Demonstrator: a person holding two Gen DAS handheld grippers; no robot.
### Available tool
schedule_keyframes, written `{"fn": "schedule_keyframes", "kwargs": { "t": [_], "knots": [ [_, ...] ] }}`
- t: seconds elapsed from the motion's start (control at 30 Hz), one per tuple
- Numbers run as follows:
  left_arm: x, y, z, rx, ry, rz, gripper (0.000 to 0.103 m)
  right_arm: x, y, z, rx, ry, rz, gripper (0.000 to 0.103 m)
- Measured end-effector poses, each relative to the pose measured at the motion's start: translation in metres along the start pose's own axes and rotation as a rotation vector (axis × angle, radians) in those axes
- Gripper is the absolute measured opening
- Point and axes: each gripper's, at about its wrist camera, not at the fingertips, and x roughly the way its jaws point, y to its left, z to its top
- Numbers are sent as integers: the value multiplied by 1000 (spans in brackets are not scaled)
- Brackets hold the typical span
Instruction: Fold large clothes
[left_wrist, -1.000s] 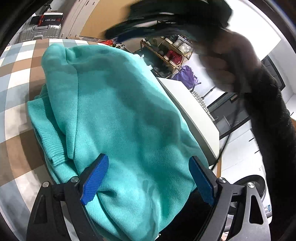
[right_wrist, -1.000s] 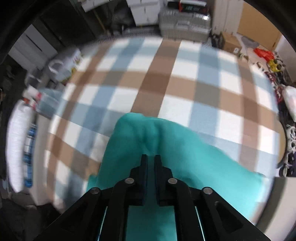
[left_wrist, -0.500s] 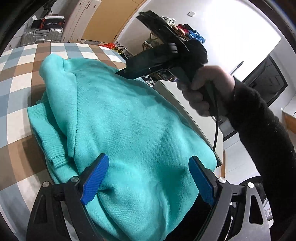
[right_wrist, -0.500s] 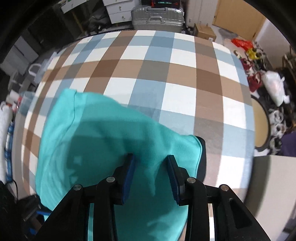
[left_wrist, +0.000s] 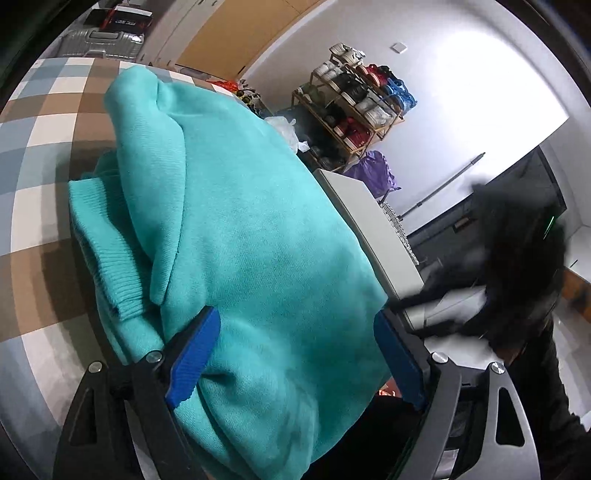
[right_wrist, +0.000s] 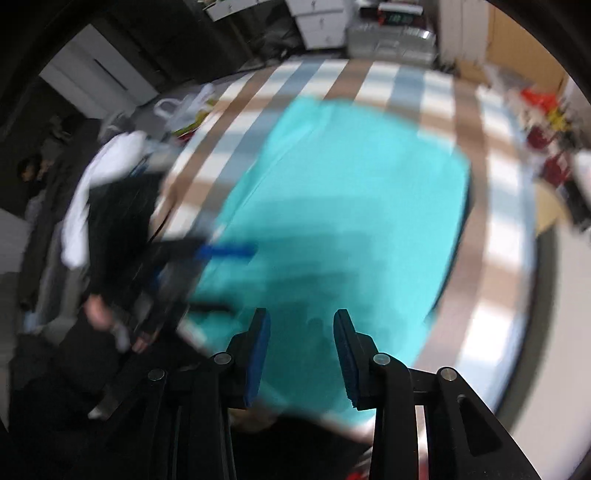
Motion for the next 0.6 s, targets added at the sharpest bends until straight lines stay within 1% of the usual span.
{"fn": "schedule_keyframes", "kwargs": {
  "t": [0.03, 0.07, 0.1, 0.17, 0.27, 0.37, 0.47, 0.5, 0.53, 0.57, 0.6],
  "knots": [
    [4, 0, -5, -5, 3, -3, 82, 15, -1, -8, 3, 43, -29, 34],
    [3, 0, -6, -9, -2, 4, 82, 29, -3, -15, 6, 54, -48, 34],
    [3, 1, -7, -11, -6, 9, 82, 40, -6, -18, 25, 49, -43, 34],
    [3, 2, -5, -19, -11, 6, 82, 48, -10, -13, 73, 27, -17, 33],
    [3, 9, -1, -50, -14, -6, 82, 65, -7, -5, 49, 45, -35, 33],
    [2, 12, 3, -80, -15, -28, 82, 76, 1, 3, 37, 43, -62, 33],
    [-1, 12, 2, -86, -13, -38, 82, 70, 7, 5, 30, 58, -72, 33],
    [-2, 12, 1, -102, -13, -16, 82, 64, 4, 9, 23, 77, -60, 33],
    [-3, 10, 1, -98, -12, -10, 82, 53, 4, 14, 15, 94, -37, 32],
    [-4, 9, 0, -91, -9, -3, 82, 40, 2, 16, 14, 83, -17, 32],
    [-4, 8, 0, -83, -4, 2, 82, 20, 1, 24, 12, 25, 9, 32]
  ]
}}
